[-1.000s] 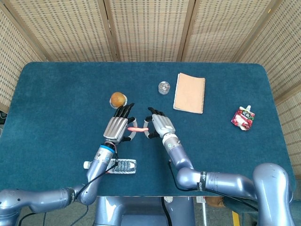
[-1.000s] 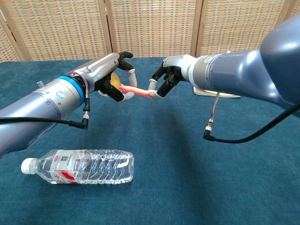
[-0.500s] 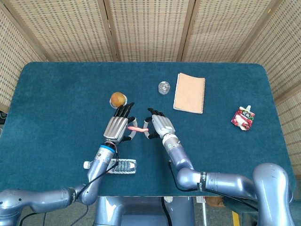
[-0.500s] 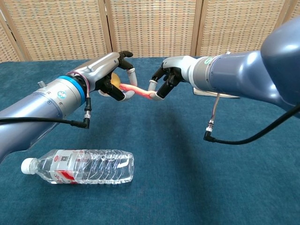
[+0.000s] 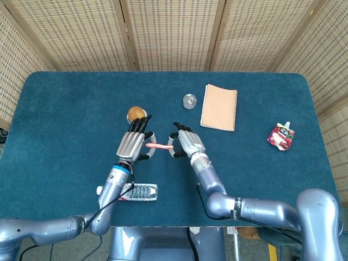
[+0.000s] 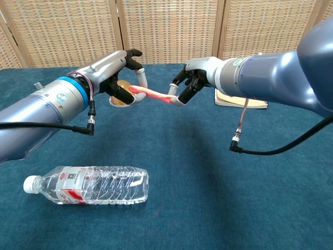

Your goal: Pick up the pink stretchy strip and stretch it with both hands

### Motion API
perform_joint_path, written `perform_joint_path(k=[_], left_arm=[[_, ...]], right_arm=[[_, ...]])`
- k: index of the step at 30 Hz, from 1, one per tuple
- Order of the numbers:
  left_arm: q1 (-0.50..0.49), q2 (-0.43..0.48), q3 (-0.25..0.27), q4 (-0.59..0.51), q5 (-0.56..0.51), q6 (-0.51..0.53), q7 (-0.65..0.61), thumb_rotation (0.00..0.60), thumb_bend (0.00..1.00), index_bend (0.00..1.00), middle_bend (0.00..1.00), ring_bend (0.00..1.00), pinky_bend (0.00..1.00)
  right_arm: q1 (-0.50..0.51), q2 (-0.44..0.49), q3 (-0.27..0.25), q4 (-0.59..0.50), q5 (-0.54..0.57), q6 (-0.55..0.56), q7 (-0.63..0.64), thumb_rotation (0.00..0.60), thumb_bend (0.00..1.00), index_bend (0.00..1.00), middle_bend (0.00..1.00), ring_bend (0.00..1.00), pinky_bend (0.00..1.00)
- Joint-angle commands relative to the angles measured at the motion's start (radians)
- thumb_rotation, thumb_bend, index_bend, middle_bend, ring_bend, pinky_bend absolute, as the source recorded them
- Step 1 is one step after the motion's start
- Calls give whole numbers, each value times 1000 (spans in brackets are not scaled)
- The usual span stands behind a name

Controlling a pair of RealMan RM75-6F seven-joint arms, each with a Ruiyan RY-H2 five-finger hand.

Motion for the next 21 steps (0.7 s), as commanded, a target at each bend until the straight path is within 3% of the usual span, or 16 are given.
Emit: perform_joint_path(k=[1, 21], left_arm=[[5, 17, -4, -10, 0, 4, 1, 600, 483, 885, 0, 0, 0], [77, 197, -24, -108, -19, 39, -31, 600, 483, 887, 0, 0, 0]], right_arm=[[-6, 9, 3, -1, 3, 3, 4, 600, 717, 824, 121, 0, 0], [-105, 128, -29, -71, -13, 40, 38, 600, 718, 825, 121, 0, 0]])
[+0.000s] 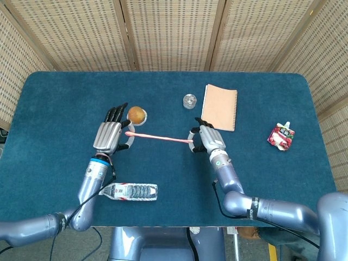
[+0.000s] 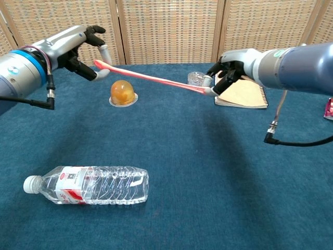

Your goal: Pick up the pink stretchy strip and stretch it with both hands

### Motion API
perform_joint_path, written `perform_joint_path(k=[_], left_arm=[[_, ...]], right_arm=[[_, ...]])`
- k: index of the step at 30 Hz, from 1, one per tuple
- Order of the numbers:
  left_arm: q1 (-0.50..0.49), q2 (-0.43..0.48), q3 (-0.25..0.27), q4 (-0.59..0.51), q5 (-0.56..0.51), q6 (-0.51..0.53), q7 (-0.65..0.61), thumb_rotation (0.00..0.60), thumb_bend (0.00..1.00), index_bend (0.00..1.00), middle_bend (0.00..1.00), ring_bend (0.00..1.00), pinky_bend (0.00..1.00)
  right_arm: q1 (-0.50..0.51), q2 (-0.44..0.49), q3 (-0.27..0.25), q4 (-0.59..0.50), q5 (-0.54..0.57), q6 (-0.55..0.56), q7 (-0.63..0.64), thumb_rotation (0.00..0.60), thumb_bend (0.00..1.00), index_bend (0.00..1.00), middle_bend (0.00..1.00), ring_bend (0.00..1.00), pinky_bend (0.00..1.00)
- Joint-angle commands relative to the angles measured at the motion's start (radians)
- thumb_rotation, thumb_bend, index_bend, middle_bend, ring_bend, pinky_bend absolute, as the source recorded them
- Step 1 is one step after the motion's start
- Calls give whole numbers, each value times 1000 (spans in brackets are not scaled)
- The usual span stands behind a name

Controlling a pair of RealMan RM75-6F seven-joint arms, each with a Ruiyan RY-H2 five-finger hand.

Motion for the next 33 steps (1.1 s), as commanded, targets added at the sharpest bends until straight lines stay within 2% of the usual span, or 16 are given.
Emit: perform_joint_path(k=[1, 21, 33], left_arm=[[14, 30, -5, -12, -6, 5, -11, 600, 484, 887, 0, 0, 0], [88, 204, -31, 39, -46, 4, -98, 600, 484, 887, 0, 0, 0], [123, 273, -31, 141, -71, -36, -179, 600, 483, 887, 0, 0, 0]], right_arm=[[-18, 18, -6, -10, -7, 2, 11, 600, 718, 825, 121, 0, 0], [-134, 152, -44, -78, -77, -9, 80, 600, 720, 833, 122, 0, 0], [-227, 276, -70, -120, -162, -39, 154, 600, 719, 834, 125, 0, 0]])
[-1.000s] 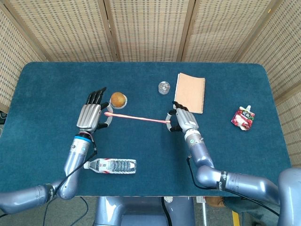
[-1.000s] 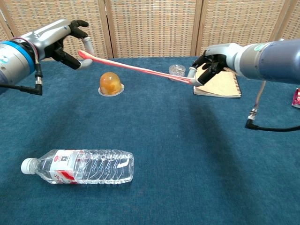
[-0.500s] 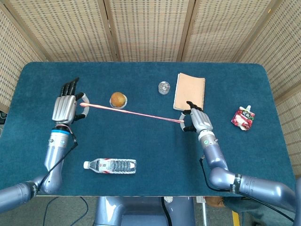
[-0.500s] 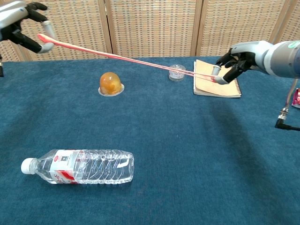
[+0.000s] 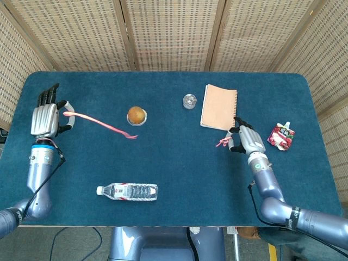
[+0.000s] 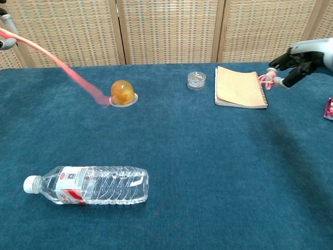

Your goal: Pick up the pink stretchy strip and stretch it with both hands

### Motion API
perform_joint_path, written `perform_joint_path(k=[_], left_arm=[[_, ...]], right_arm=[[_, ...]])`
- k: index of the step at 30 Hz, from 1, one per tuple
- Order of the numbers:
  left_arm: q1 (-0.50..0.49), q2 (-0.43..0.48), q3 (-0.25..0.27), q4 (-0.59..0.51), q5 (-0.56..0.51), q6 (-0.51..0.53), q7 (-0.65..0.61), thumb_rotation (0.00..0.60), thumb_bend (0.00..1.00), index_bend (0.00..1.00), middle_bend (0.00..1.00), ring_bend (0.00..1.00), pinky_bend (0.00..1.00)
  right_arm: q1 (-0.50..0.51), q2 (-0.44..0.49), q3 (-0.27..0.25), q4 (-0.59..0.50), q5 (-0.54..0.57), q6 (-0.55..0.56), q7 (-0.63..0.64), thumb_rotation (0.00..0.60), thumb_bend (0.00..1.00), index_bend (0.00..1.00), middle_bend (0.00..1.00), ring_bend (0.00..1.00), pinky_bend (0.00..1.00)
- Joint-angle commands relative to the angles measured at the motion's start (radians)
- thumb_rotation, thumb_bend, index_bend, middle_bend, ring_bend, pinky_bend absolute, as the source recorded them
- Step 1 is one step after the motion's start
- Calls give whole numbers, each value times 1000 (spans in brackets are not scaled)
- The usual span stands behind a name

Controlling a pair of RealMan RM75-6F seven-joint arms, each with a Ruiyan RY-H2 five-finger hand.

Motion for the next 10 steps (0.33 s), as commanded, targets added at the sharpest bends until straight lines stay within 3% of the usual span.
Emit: perform_joint_path(k=[1, 10], left_arm=[[7, 18, 2, 30, -3, -14, -18, 600, 483, 887, 0, 0, 0], [24, 55, -8, 54, -10, -23, -69, 600, 484, 887, 0, 0, 0]], right_arm=[[-34, 41, -13, -15, -37, -16, 29, 600, 719, 834, 125, 0, 0], [-107, 115, -31, -5, -103, -64, 118, 600, 719, 834, 130, 0, 0]])
